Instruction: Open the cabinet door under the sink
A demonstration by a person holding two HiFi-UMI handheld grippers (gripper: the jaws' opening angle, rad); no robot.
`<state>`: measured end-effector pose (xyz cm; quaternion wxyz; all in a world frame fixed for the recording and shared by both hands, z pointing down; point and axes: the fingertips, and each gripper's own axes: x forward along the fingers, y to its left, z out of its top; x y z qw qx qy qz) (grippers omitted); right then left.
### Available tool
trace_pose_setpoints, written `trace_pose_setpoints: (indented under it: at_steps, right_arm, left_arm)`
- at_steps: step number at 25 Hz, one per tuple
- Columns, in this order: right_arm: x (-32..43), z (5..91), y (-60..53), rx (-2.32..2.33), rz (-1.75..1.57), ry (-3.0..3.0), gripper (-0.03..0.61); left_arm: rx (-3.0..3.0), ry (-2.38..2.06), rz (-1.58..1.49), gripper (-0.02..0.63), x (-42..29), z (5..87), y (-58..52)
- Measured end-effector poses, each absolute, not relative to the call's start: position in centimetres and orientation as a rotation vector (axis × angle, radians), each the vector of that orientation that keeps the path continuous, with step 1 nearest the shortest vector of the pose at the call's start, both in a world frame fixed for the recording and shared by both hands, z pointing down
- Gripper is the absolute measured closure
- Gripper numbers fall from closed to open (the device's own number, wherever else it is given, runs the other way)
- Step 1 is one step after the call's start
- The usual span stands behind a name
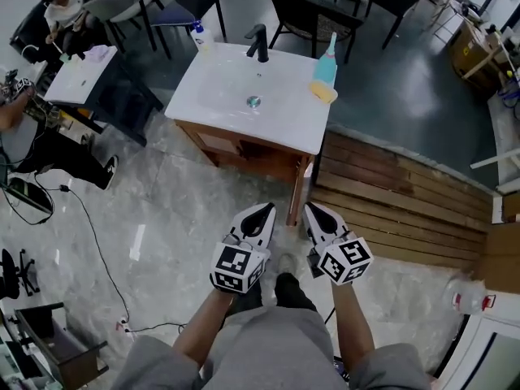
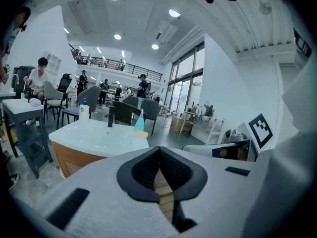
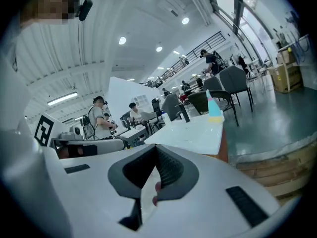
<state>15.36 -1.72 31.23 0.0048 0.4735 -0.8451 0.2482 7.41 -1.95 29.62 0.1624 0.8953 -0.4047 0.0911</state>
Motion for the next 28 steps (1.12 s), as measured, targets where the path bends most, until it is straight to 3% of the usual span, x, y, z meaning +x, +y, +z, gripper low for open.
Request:
trace_pose_setpoints:
  at_steps: [16, 28]
  right_arm:
    - [13.3, 16.9, -3.3, 1.630, 0.269, -2.769, 0.569]
    - [11.0, 11.1, -3.9, 1.607, -0.019, -2.813, 0.571]
  left_arm:
    - [2.770, -1.220, 0.054, 0.606, 6.0, 17.1, -4.0]
    - [2.879, -1.263, -0.103, 0.606, 4.7, 11.2, -4.7]
